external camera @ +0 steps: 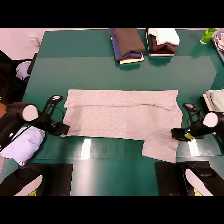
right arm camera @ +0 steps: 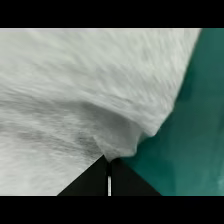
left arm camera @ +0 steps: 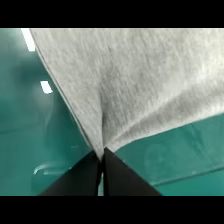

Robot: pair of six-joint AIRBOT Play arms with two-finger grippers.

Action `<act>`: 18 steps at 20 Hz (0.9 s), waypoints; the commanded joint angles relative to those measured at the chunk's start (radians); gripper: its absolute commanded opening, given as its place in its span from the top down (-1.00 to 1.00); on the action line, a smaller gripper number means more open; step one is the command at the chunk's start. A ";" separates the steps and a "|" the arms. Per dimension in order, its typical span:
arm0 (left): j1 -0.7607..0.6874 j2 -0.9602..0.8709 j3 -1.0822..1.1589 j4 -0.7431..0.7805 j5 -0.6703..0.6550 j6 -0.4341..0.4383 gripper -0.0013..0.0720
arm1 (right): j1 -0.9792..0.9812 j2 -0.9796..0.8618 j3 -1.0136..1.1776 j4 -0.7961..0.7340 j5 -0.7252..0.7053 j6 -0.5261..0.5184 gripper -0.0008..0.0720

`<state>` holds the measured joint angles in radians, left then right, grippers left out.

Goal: Fold the shirts.

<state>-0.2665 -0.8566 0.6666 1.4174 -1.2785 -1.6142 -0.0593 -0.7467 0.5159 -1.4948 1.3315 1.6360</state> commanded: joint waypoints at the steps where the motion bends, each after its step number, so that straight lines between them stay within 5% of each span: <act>1: 0.000 0.102 0.003 0.027 -0.108 -0.012 0.90 | 0.001 0.143 0.080 -0.097 0.160 0.003 0.94; 6: 0.000 0.064 0.087 0.031 0.024 -0.009 0.90 | 0.001 0.122 0.220 -0.099 0.101 0.002 0.94; 12: 0.000 -0.245 0.334 0.095 0.199 0.008 0.90 | 0.001 -0.245 0.475 -0.096 -0.076 0.002 0.94; 18: 0.000 -0.543 0.535 0.100 0.239 0.025 0.90 | 0.002 -0.592 0.752 -0.093 -0.093 0.002 0.94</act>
<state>-0.2665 -1.2774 1.1202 1.5093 -1.0760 -1.5986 -0.0586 -1.1889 1.1450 -1.5898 1.2587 1.6375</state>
